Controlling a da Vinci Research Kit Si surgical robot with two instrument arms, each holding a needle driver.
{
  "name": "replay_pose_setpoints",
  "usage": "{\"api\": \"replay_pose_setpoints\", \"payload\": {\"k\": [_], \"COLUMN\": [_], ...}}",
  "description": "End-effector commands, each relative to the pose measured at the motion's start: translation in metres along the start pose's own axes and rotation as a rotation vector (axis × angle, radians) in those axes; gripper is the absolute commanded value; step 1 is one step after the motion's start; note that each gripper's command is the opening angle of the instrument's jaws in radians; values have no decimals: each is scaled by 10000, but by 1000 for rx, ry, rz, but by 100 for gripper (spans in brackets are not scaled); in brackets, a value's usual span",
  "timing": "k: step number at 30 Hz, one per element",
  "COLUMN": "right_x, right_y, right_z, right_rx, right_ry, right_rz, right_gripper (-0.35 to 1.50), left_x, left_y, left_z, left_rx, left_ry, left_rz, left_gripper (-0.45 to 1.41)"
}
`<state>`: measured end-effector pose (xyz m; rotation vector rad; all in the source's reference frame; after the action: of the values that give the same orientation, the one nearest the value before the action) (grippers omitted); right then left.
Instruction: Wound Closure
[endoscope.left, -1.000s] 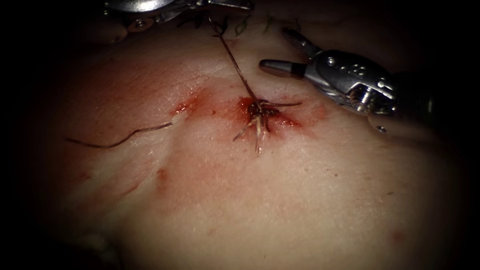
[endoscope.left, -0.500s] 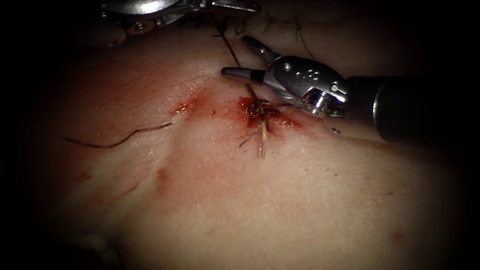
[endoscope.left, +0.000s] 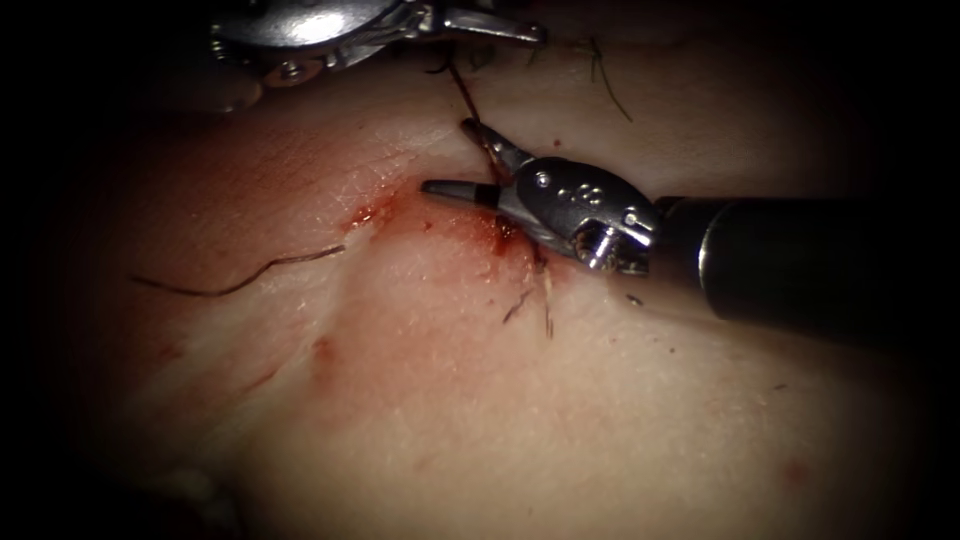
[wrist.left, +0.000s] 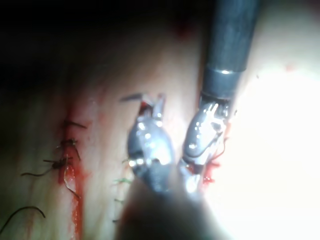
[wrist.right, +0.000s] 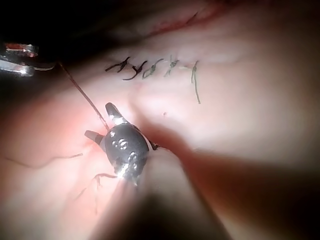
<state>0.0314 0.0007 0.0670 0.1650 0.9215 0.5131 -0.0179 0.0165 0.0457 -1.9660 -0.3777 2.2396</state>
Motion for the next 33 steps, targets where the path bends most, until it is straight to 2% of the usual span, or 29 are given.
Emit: {"api": "replay_pose_setpoints", "payload": {"k": [1,9,16,17,18,19,20,26,33], "right_x": [-2,-5,-6,-5,-5,-5,-5,1,17], "right_y": [-4,-7,-7,-7,-7,-7,-6,4,17], "right_z": [9,10,11,11,10,10,9,4,-13], "right_rx": [3,5,63,72,82,93,102,56,36], "right_ry": [2,0,11,14,17,19,18,-2,26], "right_rz": [-1,-4,-29,-35,-40,-34,-34,-33,-17], "right_gripper": [146,146,111,90,55,4,-35,-35,-35], "left_x": [0,15,20,20,20,20,20,18,17], "left_y": [-1,7,12,12,12,12,12,16,22], "left_z": [7,13,19,19,19,19,19,19,5], "left_rx": [-2,-14,-17,-18,-18,-18,-18,-21,-38], "left_ry": [3,18,26,27,27,27,27,23,28], "left_rz": [7,12,12,12,12,12,12,15,18], "left_gripper": [-45,-45,-45,-45,-45,-45,-45,-45,-45]}}
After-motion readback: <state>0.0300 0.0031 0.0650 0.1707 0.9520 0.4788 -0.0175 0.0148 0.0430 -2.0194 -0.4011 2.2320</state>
